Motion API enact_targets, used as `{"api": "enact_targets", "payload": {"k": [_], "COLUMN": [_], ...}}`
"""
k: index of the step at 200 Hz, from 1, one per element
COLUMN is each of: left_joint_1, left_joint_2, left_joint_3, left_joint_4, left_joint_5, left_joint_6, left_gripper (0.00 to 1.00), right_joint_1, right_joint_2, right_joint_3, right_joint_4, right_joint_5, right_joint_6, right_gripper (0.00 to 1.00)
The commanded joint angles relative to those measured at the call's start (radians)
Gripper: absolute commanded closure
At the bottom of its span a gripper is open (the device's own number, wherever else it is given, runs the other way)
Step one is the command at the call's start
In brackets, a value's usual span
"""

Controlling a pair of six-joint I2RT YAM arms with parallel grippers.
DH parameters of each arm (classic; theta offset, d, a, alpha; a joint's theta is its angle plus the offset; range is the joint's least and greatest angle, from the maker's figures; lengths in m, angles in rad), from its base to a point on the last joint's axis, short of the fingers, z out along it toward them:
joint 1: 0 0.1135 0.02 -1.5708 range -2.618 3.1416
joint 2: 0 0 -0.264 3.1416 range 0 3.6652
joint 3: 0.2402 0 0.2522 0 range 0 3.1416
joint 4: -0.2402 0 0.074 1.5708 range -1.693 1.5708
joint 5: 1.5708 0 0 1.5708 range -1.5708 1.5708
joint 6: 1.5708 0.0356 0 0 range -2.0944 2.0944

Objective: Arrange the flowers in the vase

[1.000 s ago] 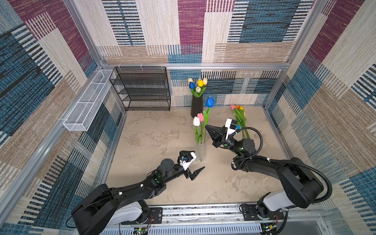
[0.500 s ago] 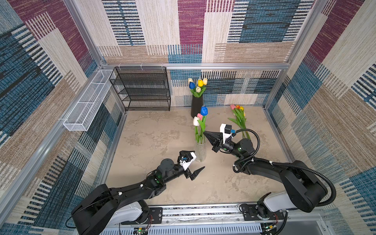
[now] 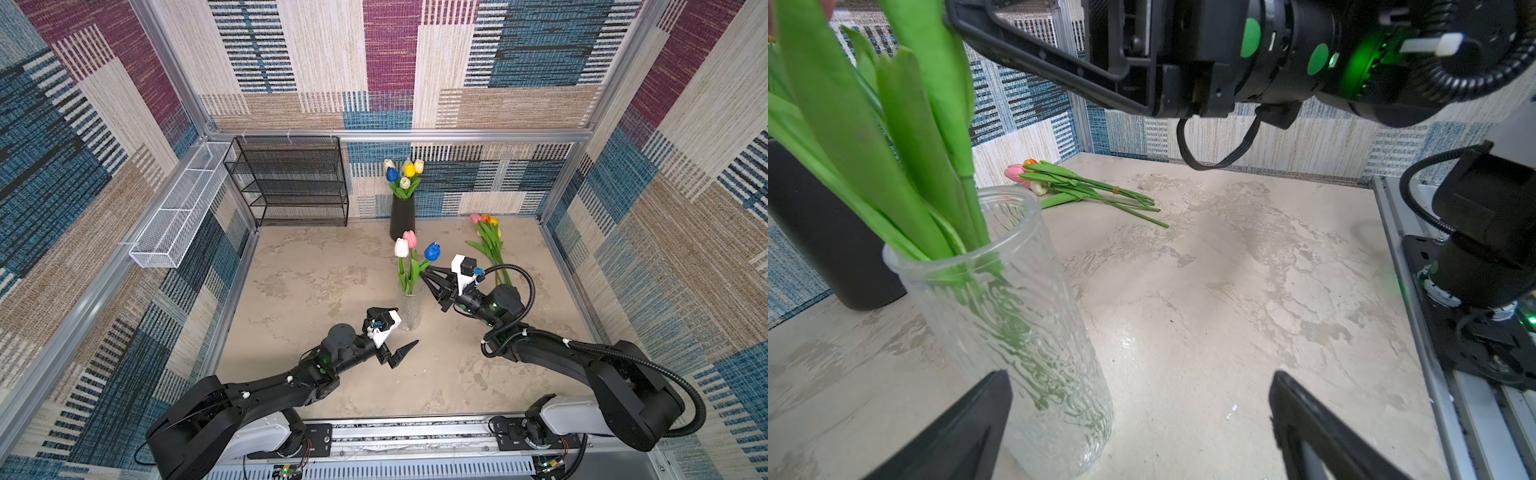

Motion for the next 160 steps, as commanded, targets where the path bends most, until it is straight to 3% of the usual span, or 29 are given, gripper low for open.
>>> {"api": "enact_targets", "payload": {"k": [1, 27, 60, 102, 160], "left_joint_1": [0.0, 0.0, 0.0, 0.0, 0.0], "left_joint_2": [0.001, 0.001, -0.002, 0.006, -0.003], "left_joint_3": [0.006, 0.006, 0.004, 0.008, 0.007], "left_joint_4": [0.011, 0.011, 0.008, 0.011, 0.002], "left_joint_5": [-0.001, -0.002, -0.005, 0.001, -0.007], "left_joint_6": [0.011, 0.012, 0.012, 0.009, 0.014], "left_gripper": [0.01, 0.01, 0.01, 0.01, 0.01], "right_joint_1": [0.001, 0.001, 0.0, 0.0, 0.0], "right_joint_2": [-0.015, -0.023, -0.055, -0.049, -0.014], "right_joint_3": [0.009, 0.039, 0.074, 0.119, 0.123], "right_joint_4": [-0.036, -0.101, -0.181, -0.265, -0.332], "right_joint_5": [0.054, 0.05, 0.129, 0.12, 0.193], "right_joint_6": [-0.039, -0.066, -0.067, -0.118, -0.131], "right_gripper": [0.73, 0.77, 0.67, 0.49, 0.45]}}
